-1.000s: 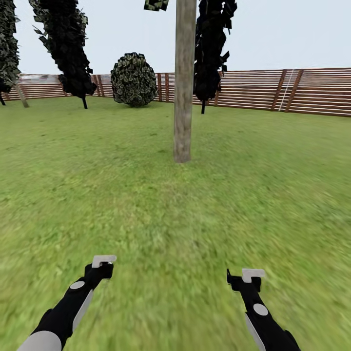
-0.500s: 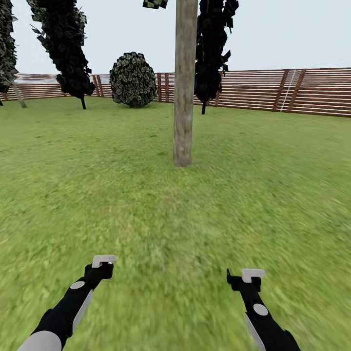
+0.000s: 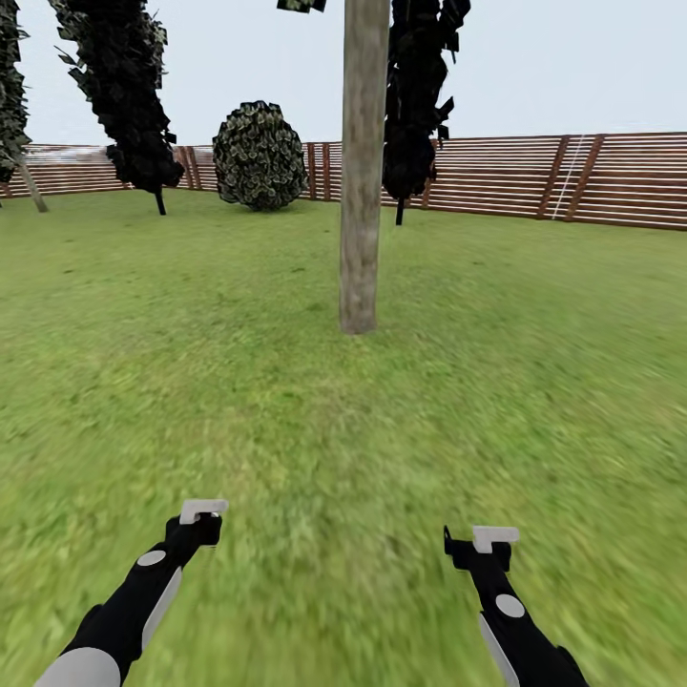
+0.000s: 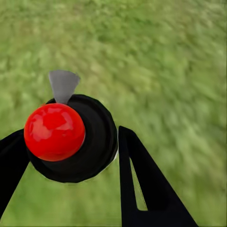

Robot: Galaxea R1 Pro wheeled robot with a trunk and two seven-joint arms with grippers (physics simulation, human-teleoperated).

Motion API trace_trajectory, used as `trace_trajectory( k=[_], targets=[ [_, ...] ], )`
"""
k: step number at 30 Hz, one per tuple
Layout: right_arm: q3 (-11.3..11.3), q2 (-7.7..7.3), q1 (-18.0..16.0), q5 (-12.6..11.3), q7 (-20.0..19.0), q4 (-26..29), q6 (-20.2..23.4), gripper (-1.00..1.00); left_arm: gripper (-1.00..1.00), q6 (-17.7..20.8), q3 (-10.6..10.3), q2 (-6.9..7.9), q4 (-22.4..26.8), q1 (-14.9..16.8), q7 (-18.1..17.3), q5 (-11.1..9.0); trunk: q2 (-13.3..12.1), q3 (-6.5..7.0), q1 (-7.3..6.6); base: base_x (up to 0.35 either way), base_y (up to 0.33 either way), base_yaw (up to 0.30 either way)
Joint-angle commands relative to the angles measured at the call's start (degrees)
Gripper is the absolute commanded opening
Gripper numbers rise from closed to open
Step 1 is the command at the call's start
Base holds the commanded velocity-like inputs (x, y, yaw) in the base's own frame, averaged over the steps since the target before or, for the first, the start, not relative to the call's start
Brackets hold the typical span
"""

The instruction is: In the garden, pick up the pesticide atomizer on the floor and spray pesticide onto both trees until each tree trunk is fully covered.

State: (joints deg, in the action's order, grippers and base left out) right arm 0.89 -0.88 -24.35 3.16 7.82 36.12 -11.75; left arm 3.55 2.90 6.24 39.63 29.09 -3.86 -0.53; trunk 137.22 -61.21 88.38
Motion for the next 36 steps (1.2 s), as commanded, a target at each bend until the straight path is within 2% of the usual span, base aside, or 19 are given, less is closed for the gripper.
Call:
trace_trajectory(
  k=[1,36],
  targets=[
    [0.00,0.00,0.00,0.00,0.00,0.00,0.00,1.00,-1.00,-0.01,0.00,0.00,0.01,0.00,0.00,0.00,0.00,0.00,0.00,0.339,0.000,0.000],
    [-0.01,0.00,0.01,0.00,0.00,0.00,-0.01,1.00,-1.00,-0.03,0.00,0.00,0.09,0.00,0.00,-0.08,0.00,0.00,0.00,0.339,0.000,0.000]
  ],
)
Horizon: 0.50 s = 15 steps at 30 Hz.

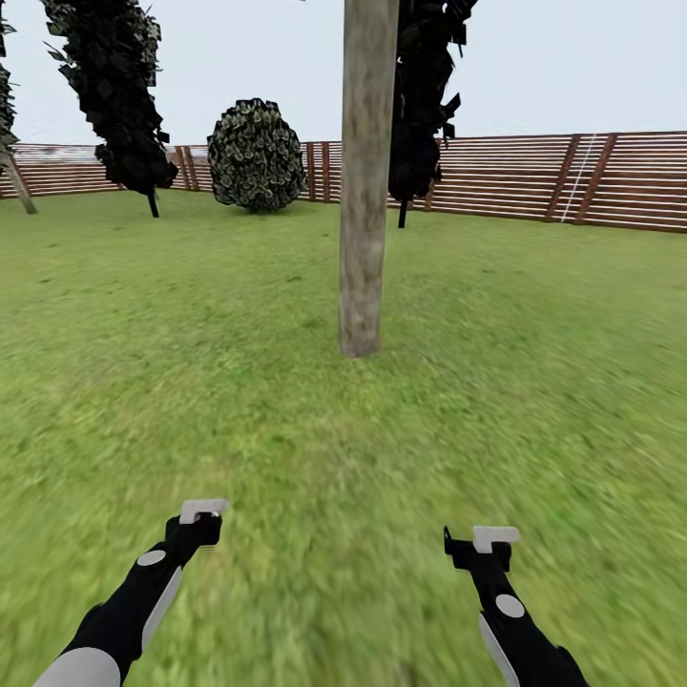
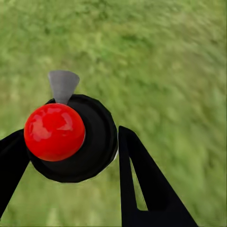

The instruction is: In the garden, pick up the pesticide atomizer on the floor and spray pesticide onto both trees until each tree trunk is fully covered.

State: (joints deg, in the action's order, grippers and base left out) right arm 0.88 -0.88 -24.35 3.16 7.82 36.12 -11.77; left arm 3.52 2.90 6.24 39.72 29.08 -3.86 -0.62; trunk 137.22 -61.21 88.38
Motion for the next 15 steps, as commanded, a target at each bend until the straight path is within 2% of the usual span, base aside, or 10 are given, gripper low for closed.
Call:
trace_trajectory(
  k=[1,15],
  targets=[
    [0.00,0.00,0.00,0.00,0.00,0.00,0.00,1.00,-1.00,0.00,0.00,0.00,0.01,0.00,0.00,0.00,0.00,0.00,0.00,0.339,0.000,0.000],
    [0.00,0.00,-0.01,0.00,0.00,0.00,-0.01,1.00,-1.00,0.01,0.00,0.00,-0.01,0.01,0.00,0.01,0.00,0.00,0.00,0.339,0.000,0.000]
  ],
)
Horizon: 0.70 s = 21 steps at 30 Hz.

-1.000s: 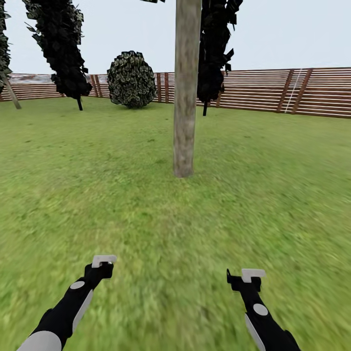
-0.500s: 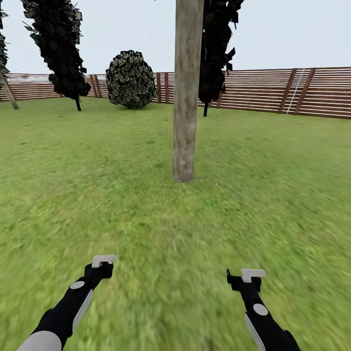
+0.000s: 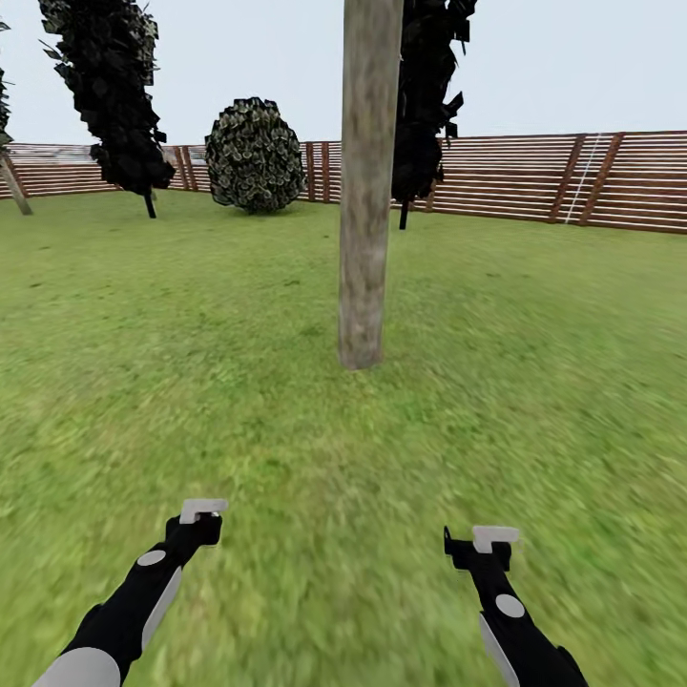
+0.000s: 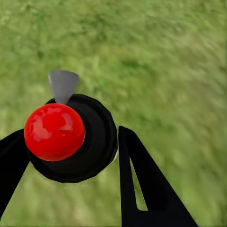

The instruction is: In the garden, pick up the pesticide atomizer on the floor and spray pesticide onto both trees until each tree trunk is fully covered.

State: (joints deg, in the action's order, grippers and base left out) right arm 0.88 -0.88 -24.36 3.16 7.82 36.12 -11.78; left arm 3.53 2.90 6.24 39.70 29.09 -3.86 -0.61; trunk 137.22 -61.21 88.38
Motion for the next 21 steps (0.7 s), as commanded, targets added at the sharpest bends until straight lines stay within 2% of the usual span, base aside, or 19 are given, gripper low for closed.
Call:
trace_trajectory(
  k=[1,7,16,21],
  targets=[
    [0.00,0.00,0.01,-0.01,0.00,0.00,0.00,1.00,-1.00,-0.01,0.00,0.00,0.00,0.00,0.00,0.00,0.00,0.00,0.00,0.339,0.000,0.000],
    [0.03,0.00,0.01,-0.04,-0.03,0.00,0.02,1.00,-1.00,-0.01,0.00,0.06,0.01,-0.04,0.00,0.02,0.00,0.00,0.00,0.339,0.022,-0.048],
    [0.01,0.00,0.01,-0.04,-0.09,0.00,0.08,1.00,-1.00,0.01,0.00,0.09,-0.06,-0.01,0.00,0.06,0.00,0.06,0.00,0.339,0.076,-0.263],
    [0.00,0.00,0.01,0.00,-0.09,0.00,0.07,1.00,-1.00,0.01,0.00,0.09,-0.06,0.00,0.00,0.08,0.00,0.09,0.00,0.339,0.078,-0.066]
  ],
)
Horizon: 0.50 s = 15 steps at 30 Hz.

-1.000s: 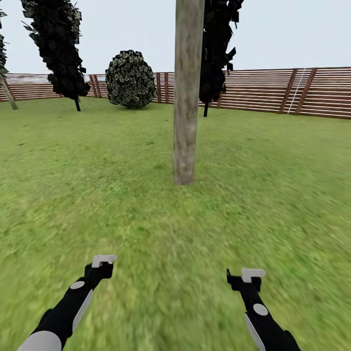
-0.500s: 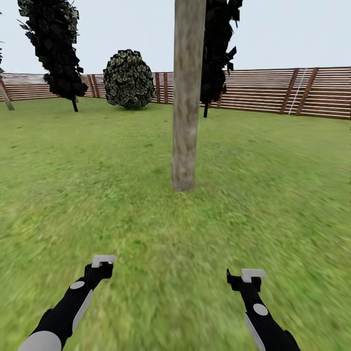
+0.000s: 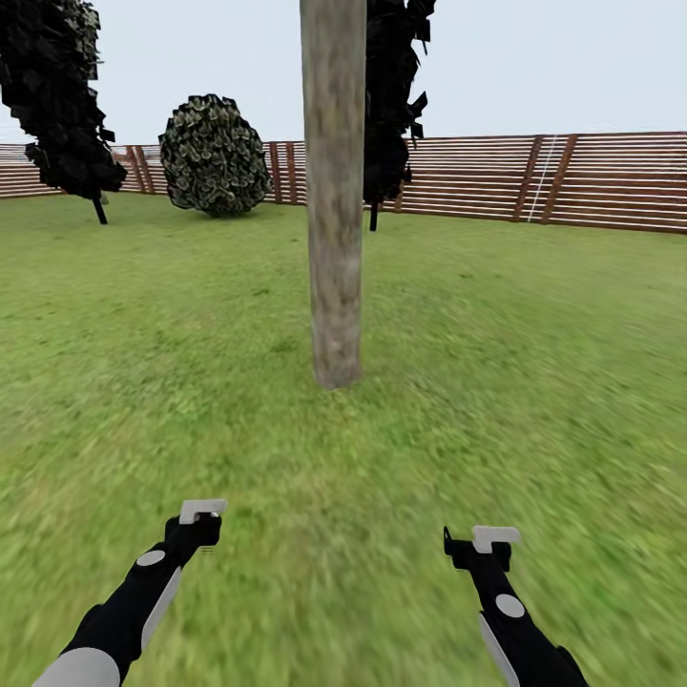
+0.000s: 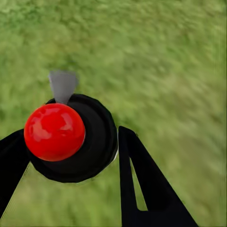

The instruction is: In the garden, pick up the pesticide atomizer on the floor and spray pesticide onto both trees until each tree trunk is fully covered.

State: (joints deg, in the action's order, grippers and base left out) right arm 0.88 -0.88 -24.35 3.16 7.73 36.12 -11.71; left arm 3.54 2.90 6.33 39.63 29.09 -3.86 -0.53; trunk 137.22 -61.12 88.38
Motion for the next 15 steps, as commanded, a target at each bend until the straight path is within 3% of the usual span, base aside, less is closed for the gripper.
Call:
trace_trajectory(
  k=[1,15],
  targets=[
    [0.00,0.00,0.00,-0.01,0.00,0.00,-0.01,1.00,-1.00,0.01,0.00,0.00,0.01,0.00,0.00,0.00,0.00,0.00,0.00,0.339,0.078,-0.013],
    [0.00,0.00,0.01,0.00,0.00,0.00,-0.01,1.00,-1.00,-0.02,0.00,0.00,0.01,0.00,0.00,0.00,0.00,0.00,0.00,0.339,0.078,-0.002]
  ],
)
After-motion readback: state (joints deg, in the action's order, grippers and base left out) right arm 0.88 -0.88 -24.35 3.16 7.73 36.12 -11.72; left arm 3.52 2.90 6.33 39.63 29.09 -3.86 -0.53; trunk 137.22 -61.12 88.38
